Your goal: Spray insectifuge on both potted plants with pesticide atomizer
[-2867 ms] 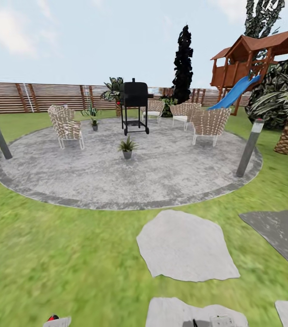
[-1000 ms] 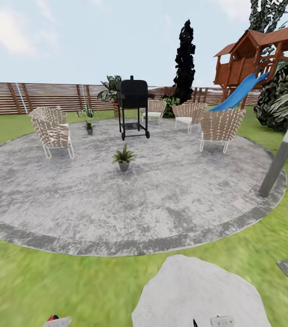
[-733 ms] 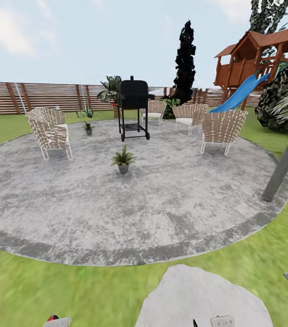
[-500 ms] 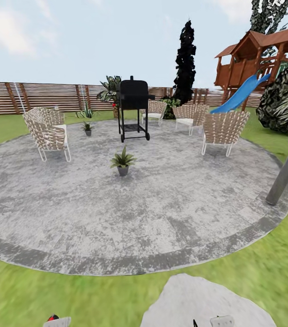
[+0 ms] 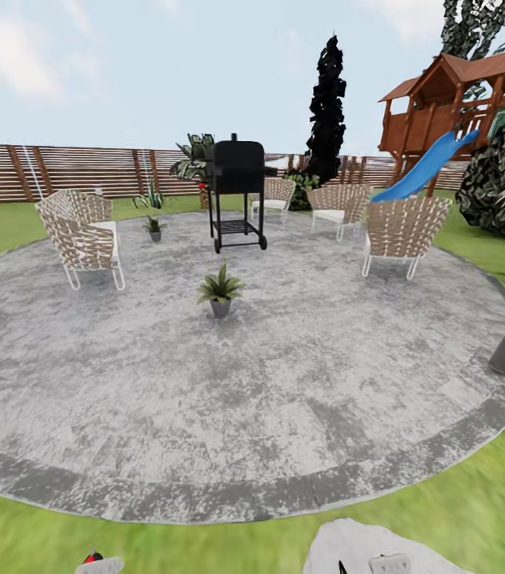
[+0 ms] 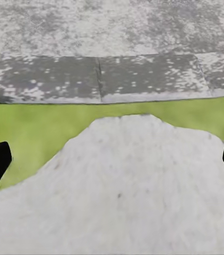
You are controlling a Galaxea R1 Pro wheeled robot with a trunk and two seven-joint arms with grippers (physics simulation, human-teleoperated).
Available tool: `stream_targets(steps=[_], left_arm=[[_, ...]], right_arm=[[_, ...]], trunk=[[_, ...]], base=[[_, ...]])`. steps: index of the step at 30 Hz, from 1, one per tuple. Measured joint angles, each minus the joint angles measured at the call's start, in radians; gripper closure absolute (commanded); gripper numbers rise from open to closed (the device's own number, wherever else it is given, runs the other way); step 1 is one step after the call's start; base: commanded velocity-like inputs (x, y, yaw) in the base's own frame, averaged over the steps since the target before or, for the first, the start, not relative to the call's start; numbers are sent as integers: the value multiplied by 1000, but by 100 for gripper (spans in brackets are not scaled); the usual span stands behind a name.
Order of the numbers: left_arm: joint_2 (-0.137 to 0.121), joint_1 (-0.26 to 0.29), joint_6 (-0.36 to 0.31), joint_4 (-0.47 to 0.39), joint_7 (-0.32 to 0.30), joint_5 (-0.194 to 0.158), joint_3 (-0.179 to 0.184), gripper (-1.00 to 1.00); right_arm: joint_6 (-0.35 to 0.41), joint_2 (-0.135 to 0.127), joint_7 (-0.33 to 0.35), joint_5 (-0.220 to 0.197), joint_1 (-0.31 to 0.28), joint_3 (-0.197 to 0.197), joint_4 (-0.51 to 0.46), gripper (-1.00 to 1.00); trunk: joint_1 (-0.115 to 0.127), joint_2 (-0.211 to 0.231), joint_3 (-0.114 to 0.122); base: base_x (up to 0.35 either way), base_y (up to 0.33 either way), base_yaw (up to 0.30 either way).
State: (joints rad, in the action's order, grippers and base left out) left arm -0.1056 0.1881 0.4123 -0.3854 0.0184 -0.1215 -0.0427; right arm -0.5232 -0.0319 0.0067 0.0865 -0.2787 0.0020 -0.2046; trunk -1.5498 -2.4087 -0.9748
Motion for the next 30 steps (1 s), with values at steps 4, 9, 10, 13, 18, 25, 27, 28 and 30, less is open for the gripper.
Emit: stream_targets(steps=[4,9,10,13,18,25,27,28,30], left_arm=[[0,0,-1,1,0,0,0,100],[-1,0,-1,1,0,0,0,100],[-1,0,-1,1,0,0,0,100],[-2,0,-1,1,0,0,0,100],[-2,0,-1,1,0,0,0,100],[-2,0,-1,1,0,0,0,100],[-2,0,-1,1,0,0,0,100],[-2,0,-1,1,0,0,0,100],[-2,0,-1,1,0,0,0,100]], right_arm=[[0,0,0,-1,0,0,0,-100],[0,0,0,-1,0,0,0,-100],[0,0,0,-1,0,0,0,-100],[-1,0,0,-1,0,0,0,-100],[-1,-1,1,0,0,0,0,-100],[-2,-1,2,0,0,0,0,-100],[-2,-1,2,0,0,0,0,-100],[-2,-1,2,0,0,0,0,-100],[-2,-1,2,0,0,0,0,-100]], trunk=[[0,0,0],[0,0,0],[0,0,0],[0,0,0],[0,0,0],[0,0,0],[0,0,0],[0,0,0],[0,0,0]], base=[[295,221,0],[294,222,0],[294,222,0],[294,223,0],[294,221,0],[294,209,0],[294,206,0],[294,206,0],[294,205,0]])
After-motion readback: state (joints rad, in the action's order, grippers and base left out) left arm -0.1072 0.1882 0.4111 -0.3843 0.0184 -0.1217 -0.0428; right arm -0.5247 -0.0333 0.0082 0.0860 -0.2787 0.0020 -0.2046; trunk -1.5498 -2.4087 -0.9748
